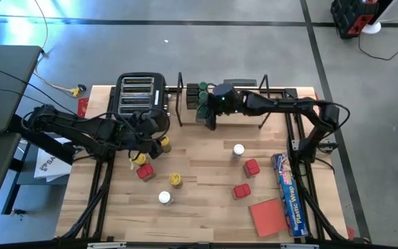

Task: Shelf spices
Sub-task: Put the green seasoning bottle on the shelf aligned with the other green seasoning bottles

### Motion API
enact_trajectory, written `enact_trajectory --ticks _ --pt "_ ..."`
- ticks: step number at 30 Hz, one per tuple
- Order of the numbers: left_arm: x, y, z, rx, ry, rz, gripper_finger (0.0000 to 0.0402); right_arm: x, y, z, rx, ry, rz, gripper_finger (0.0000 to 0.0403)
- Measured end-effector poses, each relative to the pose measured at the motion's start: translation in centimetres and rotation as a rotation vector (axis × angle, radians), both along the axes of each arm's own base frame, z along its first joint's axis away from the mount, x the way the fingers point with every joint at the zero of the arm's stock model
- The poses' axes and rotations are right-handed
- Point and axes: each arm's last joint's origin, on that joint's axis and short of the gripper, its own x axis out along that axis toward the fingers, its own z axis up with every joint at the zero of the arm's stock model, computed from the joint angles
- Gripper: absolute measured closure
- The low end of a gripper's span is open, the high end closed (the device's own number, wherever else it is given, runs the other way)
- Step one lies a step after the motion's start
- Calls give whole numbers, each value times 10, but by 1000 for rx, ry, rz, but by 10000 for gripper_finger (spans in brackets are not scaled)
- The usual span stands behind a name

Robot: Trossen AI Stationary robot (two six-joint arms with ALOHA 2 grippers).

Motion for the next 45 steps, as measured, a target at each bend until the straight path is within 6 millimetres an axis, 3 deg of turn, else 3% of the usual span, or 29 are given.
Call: enact_trajectory --ticks 5,15,21,37,40,45 --pt "0 -2 0 4 -4 -5 115 -7 -13 -6 29 6 1 207" --pt "0 -2 1 5 -11 -3 115 0 -16 -23 18 41 2 206" --pt "0 -2 1 5 -12 -3 115 1 -18 -23 -25 37 -3 181" --pt "1 -2 1 3 -16 -6 115 3 -20 -19 -111 23 -9 173" --pt "1 -2 1 2 -15 -7 115 2 -15 -13 -133 18 10 173" --pt "1 -3 1 1 -16 -12 115 3 -4 19 -168 -72 35 186"
